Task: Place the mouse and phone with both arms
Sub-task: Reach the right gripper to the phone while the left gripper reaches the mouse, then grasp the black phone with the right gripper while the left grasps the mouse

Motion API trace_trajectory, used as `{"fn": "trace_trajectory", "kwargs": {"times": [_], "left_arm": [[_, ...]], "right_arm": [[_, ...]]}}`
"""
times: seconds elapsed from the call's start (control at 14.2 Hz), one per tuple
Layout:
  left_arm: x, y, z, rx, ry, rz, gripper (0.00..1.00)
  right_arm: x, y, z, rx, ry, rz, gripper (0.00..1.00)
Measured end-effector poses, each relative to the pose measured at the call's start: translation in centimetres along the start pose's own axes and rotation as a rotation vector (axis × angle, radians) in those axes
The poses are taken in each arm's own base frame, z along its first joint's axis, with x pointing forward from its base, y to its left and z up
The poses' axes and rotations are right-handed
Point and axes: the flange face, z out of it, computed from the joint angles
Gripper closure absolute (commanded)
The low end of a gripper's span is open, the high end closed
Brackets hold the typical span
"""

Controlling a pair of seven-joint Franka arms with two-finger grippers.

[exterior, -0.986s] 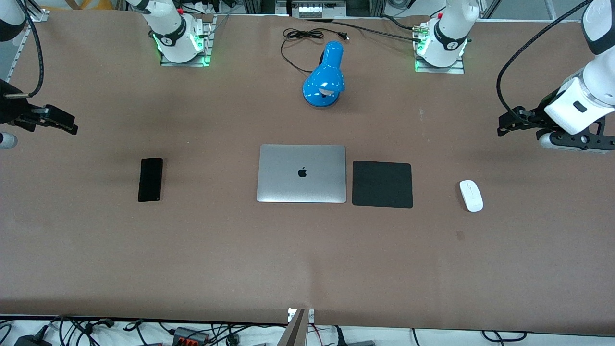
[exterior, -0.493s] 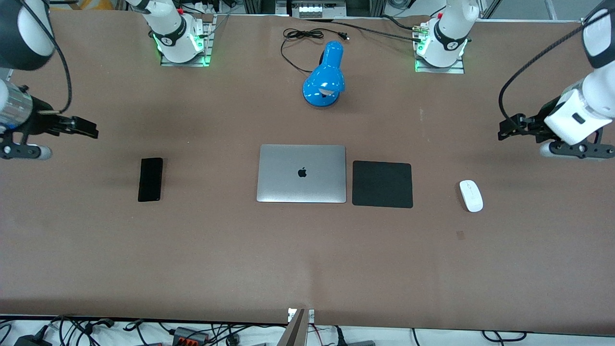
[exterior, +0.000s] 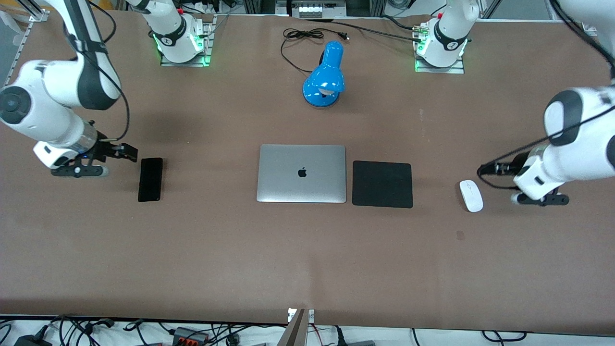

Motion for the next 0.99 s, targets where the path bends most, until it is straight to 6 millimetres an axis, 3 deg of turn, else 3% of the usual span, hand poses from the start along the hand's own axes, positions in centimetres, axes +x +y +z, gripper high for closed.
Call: {"fn": "trace_trajectory", "kwargs": {"times": [0.21, 0.49, 0.7, 0.99], "left_arm": [[2.2, -1.0, 6.5, 0.008, 0.054, -0.036, 0.00], [1.5, -3.3, 13.0, 0.049, 0.119, -0.045, 0.00], [1.0, -3.5, 15.1, 0.049, 0.160, -0.044, 0.00], [1.0, -2.8, 15.4, 0.046, 0.162, -0.036, 0.01]], "right_arm": [[-0.7, 0.8, 5.9, -0.004, 0.049, -0.062, 0.00], [-0.7, 0.9, 10.9, -0.010, 0.051, -0.184, 0.00], [-0.8, 1.1, 12.0, 0.002, 0.051, -0.164, 0.00], [-0.8, 1.1, 13.1, 0.016, 0.057, -0.133, 0.00]]}}
